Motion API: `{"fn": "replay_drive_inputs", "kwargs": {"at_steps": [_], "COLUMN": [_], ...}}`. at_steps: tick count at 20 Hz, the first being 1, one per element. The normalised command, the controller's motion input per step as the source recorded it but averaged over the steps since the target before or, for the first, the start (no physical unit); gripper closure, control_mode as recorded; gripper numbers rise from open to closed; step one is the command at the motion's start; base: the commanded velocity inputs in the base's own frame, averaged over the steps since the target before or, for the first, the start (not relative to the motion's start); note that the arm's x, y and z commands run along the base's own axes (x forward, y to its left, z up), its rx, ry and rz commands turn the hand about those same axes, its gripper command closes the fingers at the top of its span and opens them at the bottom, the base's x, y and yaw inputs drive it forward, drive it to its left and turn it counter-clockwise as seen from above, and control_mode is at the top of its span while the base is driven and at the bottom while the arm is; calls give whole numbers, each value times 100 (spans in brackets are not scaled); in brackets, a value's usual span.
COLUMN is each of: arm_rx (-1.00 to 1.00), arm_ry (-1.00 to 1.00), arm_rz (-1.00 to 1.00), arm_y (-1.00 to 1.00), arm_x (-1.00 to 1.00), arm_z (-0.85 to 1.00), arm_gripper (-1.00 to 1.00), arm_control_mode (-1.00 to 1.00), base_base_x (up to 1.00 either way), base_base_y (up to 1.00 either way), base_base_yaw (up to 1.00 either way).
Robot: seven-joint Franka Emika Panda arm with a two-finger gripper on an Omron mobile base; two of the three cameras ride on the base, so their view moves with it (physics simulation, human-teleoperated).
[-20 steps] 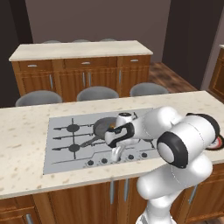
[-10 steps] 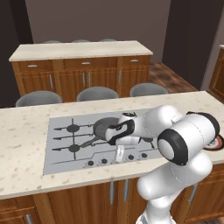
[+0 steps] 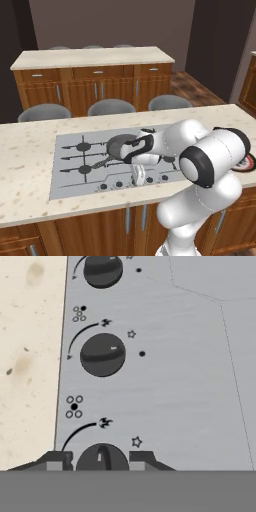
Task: Pick the croissant and place it on the pan. Then turn on the stove to warm the croissant.
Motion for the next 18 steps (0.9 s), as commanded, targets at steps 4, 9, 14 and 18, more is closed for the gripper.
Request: {"fn": "replay_drive_inputs", "kwargs": {"at_steps": [4,9,14,18], "arm_rx": [0,0,0,0], "arm_ry": [0,0,-1,-8], "arm_rz": [23,13,1,0], "arm_y": [2,1,-1,-12], "arm_x": [0,0,-7,-30], "arm_z": [-17,-5,13,85], "arm_gripper": [100,100,-100,-100], "arm_control_mode": [-100,-100,-100,-100], "base_base_x": [0,0,0,0], "base_base_y": [0,0,0,0], "base_base_yaw": [0,0,0,0]}}
